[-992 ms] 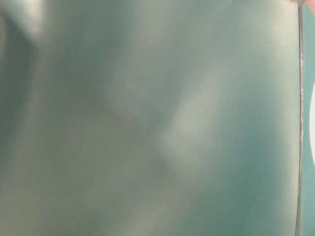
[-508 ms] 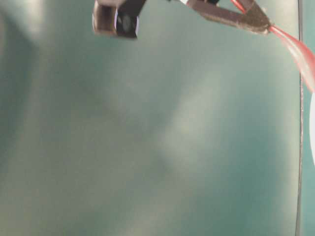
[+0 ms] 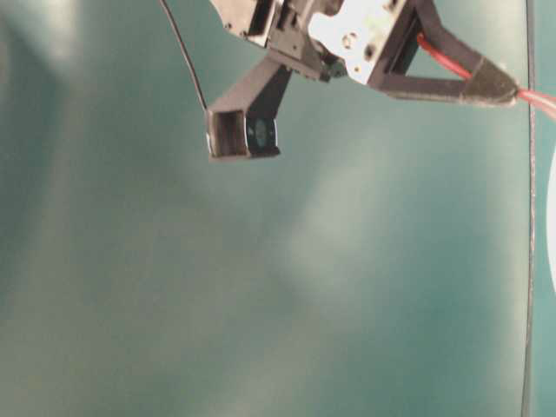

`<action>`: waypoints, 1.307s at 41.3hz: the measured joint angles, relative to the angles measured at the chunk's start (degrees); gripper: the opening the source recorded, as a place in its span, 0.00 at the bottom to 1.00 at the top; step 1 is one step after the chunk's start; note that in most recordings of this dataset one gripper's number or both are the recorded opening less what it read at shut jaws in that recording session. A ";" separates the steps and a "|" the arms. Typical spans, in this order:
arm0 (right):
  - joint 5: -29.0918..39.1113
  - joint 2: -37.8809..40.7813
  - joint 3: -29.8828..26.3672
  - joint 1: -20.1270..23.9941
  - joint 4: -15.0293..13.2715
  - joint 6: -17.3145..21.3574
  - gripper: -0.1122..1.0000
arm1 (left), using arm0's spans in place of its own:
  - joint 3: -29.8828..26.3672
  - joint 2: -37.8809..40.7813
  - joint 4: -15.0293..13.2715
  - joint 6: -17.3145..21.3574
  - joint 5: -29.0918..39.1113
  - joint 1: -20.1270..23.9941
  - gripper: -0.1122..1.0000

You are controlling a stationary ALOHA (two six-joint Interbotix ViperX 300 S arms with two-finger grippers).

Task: Scoop the yellow hexagonal prism block from the bowl with a spoon using the right arm.
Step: 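Lower the spoon into the white bowl and scoop under the yellow block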

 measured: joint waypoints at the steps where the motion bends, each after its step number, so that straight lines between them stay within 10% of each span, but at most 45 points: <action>1: 0.18 0.18 -0.26 0.00 -0.70 0.79 0.31 | 0.00 0.00 0.00 0.00 0.00 0.00 0.10; 11: 0.97 0.62 -0.62 0.00 -4.92 5.71 0.31 | 0.00 0.00 0.00 0.00 0.09 0.00 0.10; 54: -6.15 10.72 -5.19 2.37 -5.01 5.98 0.31 | 0.00 0.00 0.00 0.00 0.09 0.00 0.10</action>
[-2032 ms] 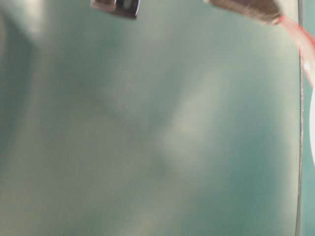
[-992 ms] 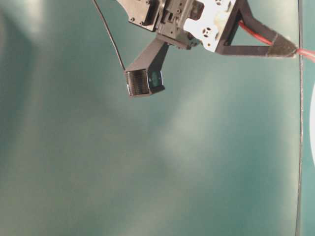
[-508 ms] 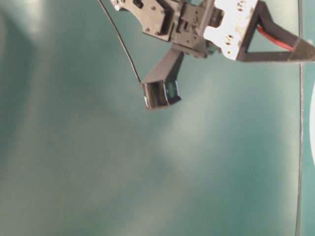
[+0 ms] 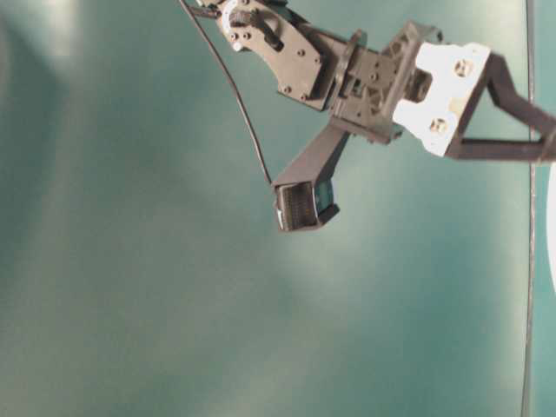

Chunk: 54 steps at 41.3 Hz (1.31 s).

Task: Scoop the yellow hexagonal prism block from the bowl with a spoon using the right arm.
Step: 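Lower the spoon into the white bowl and scoop under the yellow block, then raise the spoon holding the yellow block up and out of the bowl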

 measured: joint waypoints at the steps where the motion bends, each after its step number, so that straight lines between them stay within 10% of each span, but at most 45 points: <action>1: -0.53 0.09 -0.18 0.00 0.00 0.00 0.31 | 0.00 -0.09 0.00 0.00 0.00 0.00 0.10; 54: -16.96 -5.71 8.88 0.79 3.43 0.18 0.31 | 0.00 0.00 -0.09 0.18 1.76 0.00 0.10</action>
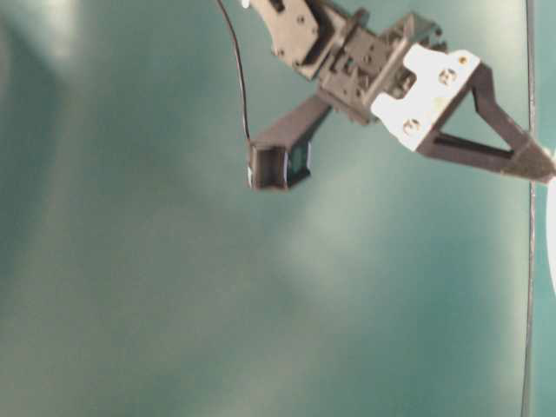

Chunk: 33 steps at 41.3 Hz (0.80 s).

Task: Scoop the yellow hexagonal prism block from the bowl with a spoon using the right arm.
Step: 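Raise the spoon holding the yellow block up and out of the bowl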

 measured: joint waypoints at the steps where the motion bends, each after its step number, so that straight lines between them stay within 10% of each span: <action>1: -0.70 -0.35 0.44 0.18 0.09 -0.09 0.31 | 0.09 -0.09 0.09 -0.09 0.00 0.00 0.10; 33: -14.94 -23.91 7.91 4.48 -2.11 -1.14 0.31 | 0.00 -0.44 0.09 0.00 0.00 0.00 0.10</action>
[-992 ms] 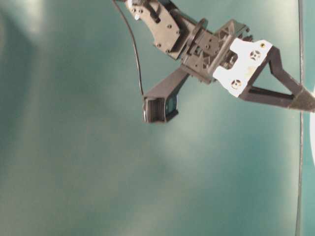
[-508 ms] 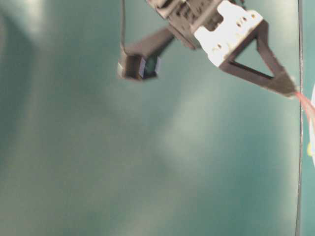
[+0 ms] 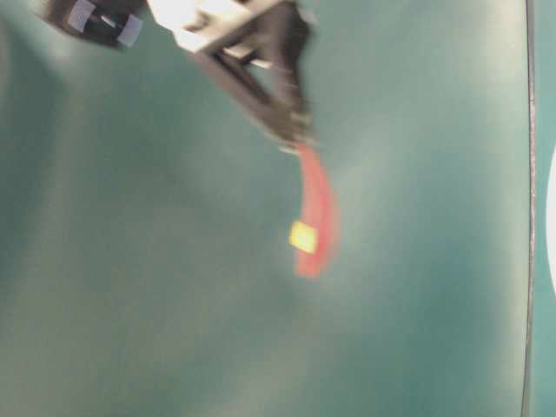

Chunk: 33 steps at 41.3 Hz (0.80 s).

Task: Scoop the yellow hexagonal prism block from the bowl with a spoon using the right arm.
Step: 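Raise the spoon holding the yellow block up and out of the bowl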

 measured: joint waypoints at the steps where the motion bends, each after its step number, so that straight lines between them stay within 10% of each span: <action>1: 0.00 -0.79 0.00 0.00 -0.18 0.00 0.31 | 0.00 0.00 0.00 0.00 0.00 0.00 0.10; 33: 0.70 -5.54 1.23 0.00 -0.62 0.18 0.31 | 0.00 -0.09 0.00 0.00 0.00 0.00 0.10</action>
